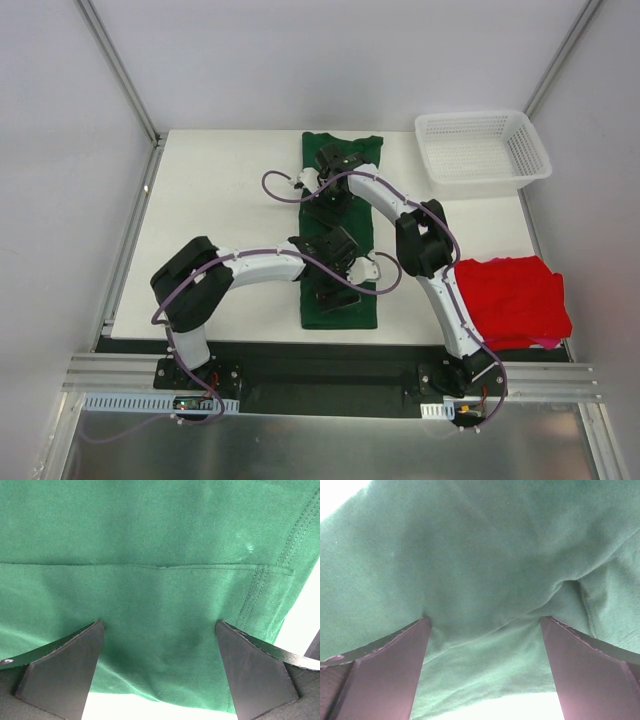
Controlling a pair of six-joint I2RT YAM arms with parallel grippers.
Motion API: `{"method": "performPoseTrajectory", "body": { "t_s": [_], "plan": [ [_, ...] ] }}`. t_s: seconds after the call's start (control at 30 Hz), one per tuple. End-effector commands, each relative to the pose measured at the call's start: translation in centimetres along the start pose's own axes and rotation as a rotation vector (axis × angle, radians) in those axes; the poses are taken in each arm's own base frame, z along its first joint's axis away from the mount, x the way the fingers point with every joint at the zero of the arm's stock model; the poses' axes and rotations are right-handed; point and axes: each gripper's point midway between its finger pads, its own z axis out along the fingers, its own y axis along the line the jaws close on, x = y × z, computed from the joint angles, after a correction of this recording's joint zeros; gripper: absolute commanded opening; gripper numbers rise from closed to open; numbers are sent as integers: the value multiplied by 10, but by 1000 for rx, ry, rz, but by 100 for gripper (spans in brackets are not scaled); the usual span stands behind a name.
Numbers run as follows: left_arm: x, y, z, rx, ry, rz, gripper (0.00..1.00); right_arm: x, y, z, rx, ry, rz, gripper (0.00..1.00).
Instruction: Fold and stack the t-shirts
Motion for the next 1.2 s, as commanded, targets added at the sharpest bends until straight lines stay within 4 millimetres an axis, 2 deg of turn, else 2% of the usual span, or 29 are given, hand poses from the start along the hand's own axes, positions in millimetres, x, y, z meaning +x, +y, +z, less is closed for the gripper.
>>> {"method": "performPoseTrajectory", "body": {
  "t_s": [0.0,0.27,0.4,0.6,0.7,0.73,0.9,1.0,1.17],
  "plan": [
    [14,-12,2,17,14,13,95,24,-8,0,31,105,-42,97],
    [41,-15,-32,-29,36,31,96,40,-14,-5,56,189,-92,97],
    [64,-21,-46,-36,81,35,97,48,-14,-12,43,215,-91,97],
    [94,-10,-59,-62,136,-14,97,64,-7,-26,-6,259,-82,96],
    [95,2,-63,-89,141,-41,97,56,-9,-45,-3,199,-53,97],
    [89,8,-66,-106,131,-44,97,45,-7,-57,-7,145,-32,97],
    [74,22,-67,-129,116,-80,98,22,-8,-87,15,40,-20,97],
    [64,26,-63,-121,106,-92,98,27,-8,-81,19,63,-24,97],
    [54,32,-59,-117,100,-96,98,38,3,-66,-54,89,15,96]
  ]
}}
